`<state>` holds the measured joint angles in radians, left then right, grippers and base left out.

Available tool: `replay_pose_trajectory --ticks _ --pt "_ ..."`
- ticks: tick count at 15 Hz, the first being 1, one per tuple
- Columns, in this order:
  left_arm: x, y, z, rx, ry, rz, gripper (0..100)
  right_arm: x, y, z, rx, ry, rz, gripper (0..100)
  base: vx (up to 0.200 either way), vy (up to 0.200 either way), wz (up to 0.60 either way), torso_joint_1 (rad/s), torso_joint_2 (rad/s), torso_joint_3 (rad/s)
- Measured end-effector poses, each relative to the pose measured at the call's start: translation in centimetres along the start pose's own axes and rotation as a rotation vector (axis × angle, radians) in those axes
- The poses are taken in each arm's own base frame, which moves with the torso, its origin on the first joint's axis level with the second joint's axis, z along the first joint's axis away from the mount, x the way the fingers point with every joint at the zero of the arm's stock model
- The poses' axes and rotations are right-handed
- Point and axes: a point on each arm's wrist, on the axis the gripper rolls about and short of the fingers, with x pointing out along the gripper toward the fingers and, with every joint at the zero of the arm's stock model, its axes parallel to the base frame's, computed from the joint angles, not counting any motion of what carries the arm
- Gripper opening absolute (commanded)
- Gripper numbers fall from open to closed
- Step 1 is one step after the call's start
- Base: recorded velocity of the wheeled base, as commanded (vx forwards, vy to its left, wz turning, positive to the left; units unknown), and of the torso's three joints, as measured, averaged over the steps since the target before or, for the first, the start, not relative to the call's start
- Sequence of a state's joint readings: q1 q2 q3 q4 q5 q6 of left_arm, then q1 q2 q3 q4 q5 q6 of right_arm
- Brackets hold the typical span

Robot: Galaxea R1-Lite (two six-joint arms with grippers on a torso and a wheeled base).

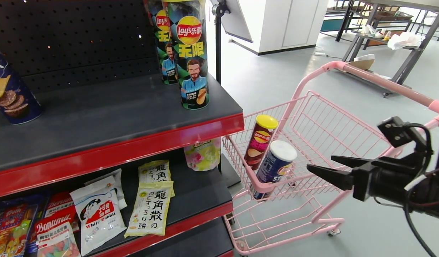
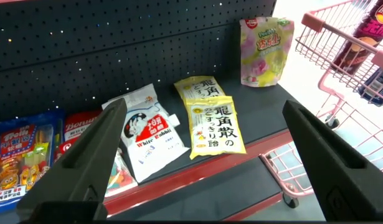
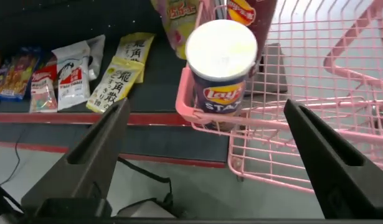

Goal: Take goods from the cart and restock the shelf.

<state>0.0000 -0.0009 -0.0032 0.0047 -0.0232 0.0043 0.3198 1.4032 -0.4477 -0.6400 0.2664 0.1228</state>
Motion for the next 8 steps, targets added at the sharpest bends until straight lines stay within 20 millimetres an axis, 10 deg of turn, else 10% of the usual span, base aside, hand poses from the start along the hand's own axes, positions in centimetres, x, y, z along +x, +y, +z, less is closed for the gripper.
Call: replay_pose_trajectory --ticks 8 --pt "0.0 0.0 0.0 0.0 0.0 0.0 100 5.8 0.5 -1.8 0.002 0.123 0.062 100 0.0 0.0 0.0 0.0 0.0 0.0"
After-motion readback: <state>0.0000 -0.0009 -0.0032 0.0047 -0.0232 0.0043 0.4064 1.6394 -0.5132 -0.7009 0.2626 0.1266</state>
